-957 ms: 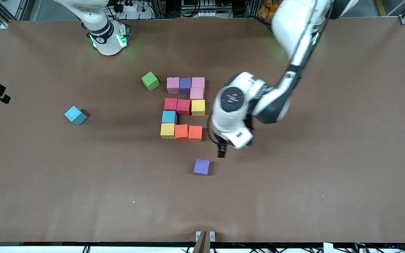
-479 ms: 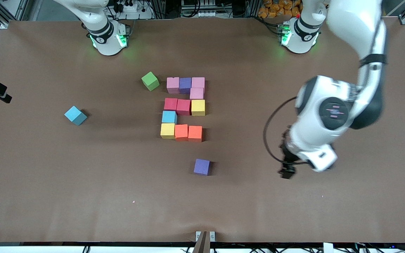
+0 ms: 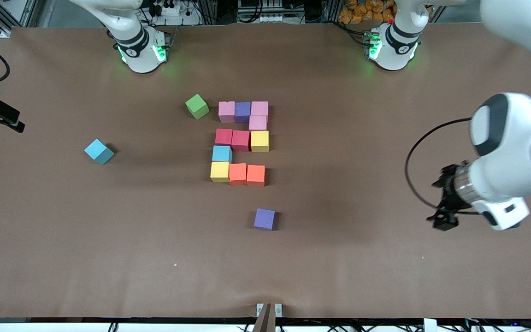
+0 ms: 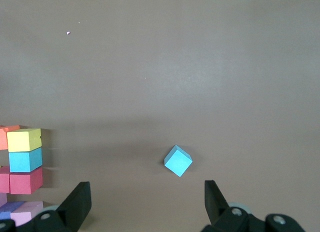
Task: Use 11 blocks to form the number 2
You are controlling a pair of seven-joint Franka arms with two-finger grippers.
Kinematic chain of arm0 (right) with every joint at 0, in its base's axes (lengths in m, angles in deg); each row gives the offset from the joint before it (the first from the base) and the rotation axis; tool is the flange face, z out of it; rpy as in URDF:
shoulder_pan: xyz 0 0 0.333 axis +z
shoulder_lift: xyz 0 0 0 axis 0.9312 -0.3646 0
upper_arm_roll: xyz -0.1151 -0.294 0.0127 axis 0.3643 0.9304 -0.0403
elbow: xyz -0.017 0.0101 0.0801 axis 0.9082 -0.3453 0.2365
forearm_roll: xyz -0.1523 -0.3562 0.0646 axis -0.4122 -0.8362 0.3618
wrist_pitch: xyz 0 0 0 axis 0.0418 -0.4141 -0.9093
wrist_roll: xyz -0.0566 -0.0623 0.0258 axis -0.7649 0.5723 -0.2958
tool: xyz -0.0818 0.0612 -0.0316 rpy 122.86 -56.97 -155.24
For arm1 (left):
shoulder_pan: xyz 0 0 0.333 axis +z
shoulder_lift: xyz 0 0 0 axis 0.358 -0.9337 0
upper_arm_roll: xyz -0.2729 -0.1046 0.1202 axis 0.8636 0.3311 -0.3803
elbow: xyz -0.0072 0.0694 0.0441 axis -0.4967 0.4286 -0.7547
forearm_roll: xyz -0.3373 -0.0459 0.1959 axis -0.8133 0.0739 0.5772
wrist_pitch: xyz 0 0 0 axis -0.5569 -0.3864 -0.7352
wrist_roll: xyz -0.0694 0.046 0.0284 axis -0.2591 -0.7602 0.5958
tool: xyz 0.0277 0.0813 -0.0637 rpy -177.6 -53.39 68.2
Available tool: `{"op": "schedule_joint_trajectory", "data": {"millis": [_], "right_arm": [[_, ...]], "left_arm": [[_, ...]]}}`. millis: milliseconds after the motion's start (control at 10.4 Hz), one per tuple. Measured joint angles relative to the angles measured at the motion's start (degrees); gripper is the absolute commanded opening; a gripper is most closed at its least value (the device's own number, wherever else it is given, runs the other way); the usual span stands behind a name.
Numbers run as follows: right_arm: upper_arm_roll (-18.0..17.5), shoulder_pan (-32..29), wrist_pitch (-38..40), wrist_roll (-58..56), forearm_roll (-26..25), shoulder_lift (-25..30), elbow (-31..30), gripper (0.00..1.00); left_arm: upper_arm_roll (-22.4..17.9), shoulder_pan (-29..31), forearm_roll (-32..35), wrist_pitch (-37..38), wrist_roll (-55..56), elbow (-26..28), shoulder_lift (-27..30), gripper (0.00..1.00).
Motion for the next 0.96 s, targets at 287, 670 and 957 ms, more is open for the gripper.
{"op": "schedule_joint_trajectory", "data": {"millis": [287, 670, 957], "right_arm": [[0.05, -0.03, -0.1, -0.04, -0.04, -0.17, 0.03, 1.0], [0.05, -0.02, -0.18, -0.06, -0.06, -0.46, 0.06, 1.0], [0.12, -0.07, -0.2, -0.06, -0.08, -0.49, 0.09, 1.0]], "left_arm": [[0.43, 0.92, -1.43, 5.62, -9.72, 5.9, 5.78, 1.0], [0.92, 0.2, -1.43, 5.71, -28.23, 20.3, 17.98, 1.0], [0.82, -0.34, -1.39, 3.88, -38.63, 28.36, 26.0, 1.0]]}}
